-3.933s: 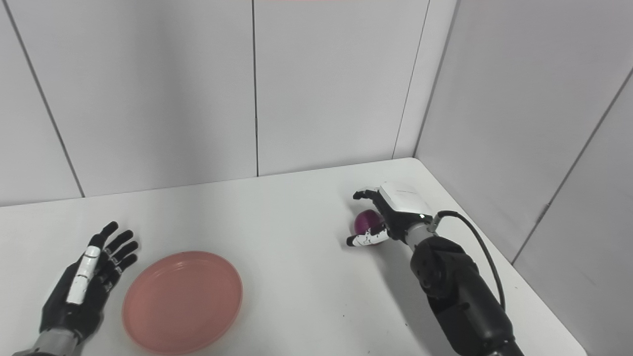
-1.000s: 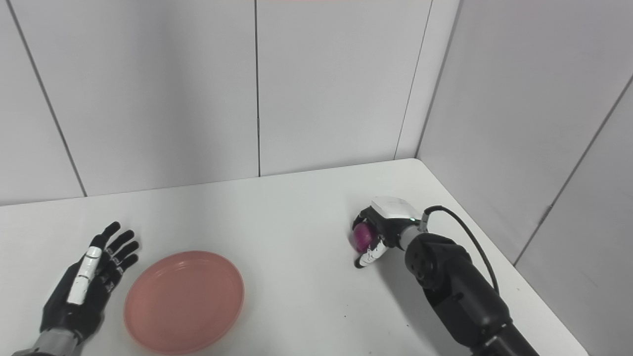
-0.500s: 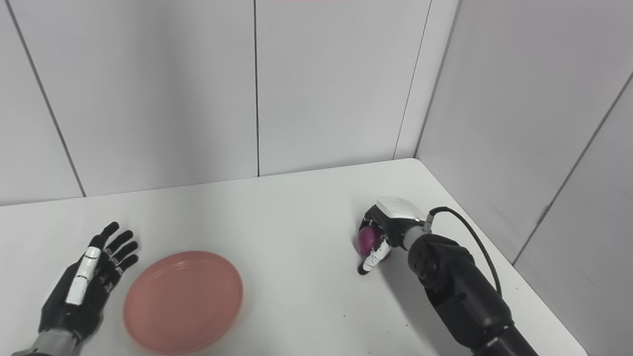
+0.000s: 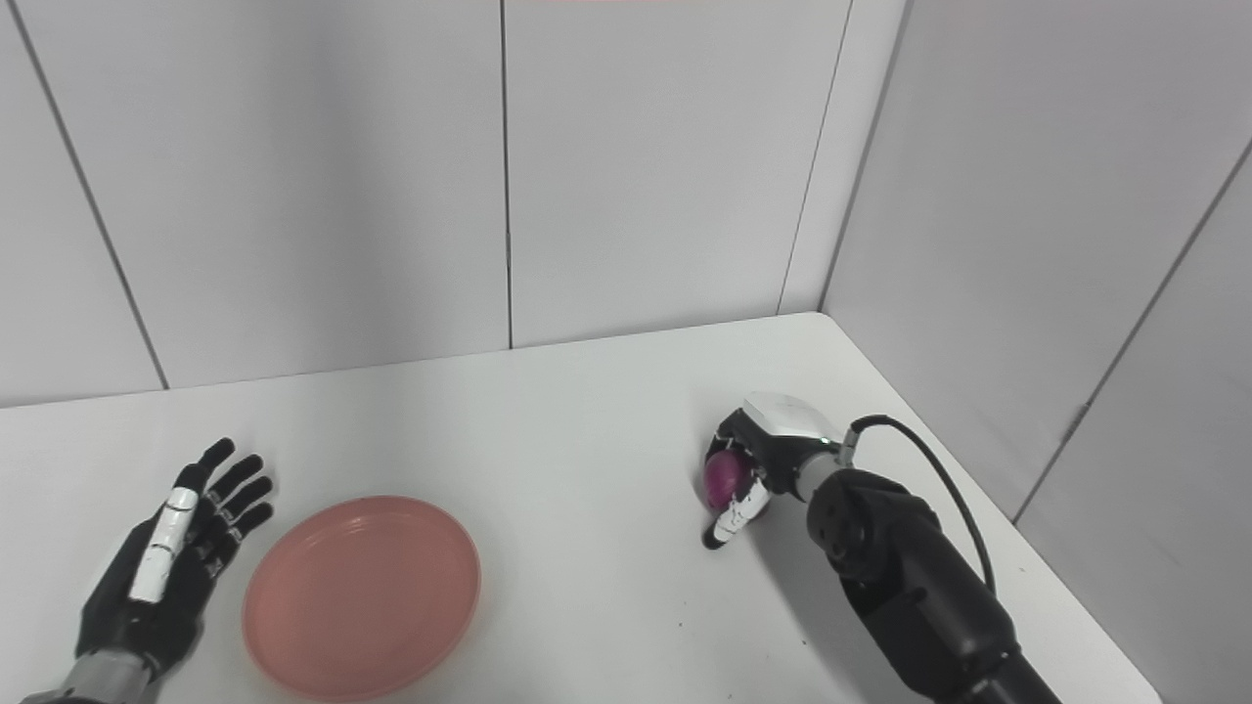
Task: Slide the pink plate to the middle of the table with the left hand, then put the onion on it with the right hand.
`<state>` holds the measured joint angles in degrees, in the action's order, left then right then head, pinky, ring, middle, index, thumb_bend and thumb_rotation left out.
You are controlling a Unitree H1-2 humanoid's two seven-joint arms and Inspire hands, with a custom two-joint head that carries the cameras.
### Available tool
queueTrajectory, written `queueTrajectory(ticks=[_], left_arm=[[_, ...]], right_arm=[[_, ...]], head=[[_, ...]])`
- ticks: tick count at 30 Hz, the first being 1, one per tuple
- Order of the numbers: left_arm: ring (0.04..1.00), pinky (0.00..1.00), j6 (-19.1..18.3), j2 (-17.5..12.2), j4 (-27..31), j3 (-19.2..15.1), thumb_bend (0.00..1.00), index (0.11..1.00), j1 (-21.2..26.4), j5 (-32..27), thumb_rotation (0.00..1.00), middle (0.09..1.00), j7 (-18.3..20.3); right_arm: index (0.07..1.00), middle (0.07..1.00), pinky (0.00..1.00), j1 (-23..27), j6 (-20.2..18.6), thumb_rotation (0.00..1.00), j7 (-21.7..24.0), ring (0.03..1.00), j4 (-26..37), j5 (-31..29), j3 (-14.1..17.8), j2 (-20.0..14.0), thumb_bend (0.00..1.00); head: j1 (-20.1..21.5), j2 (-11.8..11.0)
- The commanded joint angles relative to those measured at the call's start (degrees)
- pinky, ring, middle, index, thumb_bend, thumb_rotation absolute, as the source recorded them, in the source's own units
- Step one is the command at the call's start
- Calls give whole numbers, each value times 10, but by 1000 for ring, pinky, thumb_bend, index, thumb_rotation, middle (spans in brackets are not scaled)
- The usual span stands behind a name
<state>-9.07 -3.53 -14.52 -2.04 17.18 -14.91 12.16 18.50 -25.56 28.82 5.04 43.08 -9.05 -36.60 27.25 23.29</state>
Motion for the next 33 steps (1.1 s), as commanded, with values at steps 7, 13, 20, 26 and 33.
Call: queueTrajectory(ticks=[7,13,20,26,33], left_arm=[[909,924,-46,4,-28,9,643,927,-30,9,767,905,-7],[897,915,-47,12,-20,14,641,926,-34,16,770,901,-14],[890,911,-43,27,-11,25,642,927,-41,29,781,902,-27],[889,898,-48,47,0,33,656,922,-45,38,759,904,-42],[894,902,-50,71,5,44,659,921,-46,54,768,911,-62]], right_arm=[[521,404,216,40,-4,7,24,295,107,19,-7,-10,523],[526,415,254,63,-1,7,49,336,152,19,-18,0,524],[529,438,287,87,13,8,65,363,166,2,-27,15,524],[522,453,323,103,29,8,74,395,154,-17,-43,25,526],[520,445,300,109,66,8,74,373,133,-48,-61,30,526]], head=[[-17,4],[-41,9],[-104,22],[-156,30],[-211,37]])
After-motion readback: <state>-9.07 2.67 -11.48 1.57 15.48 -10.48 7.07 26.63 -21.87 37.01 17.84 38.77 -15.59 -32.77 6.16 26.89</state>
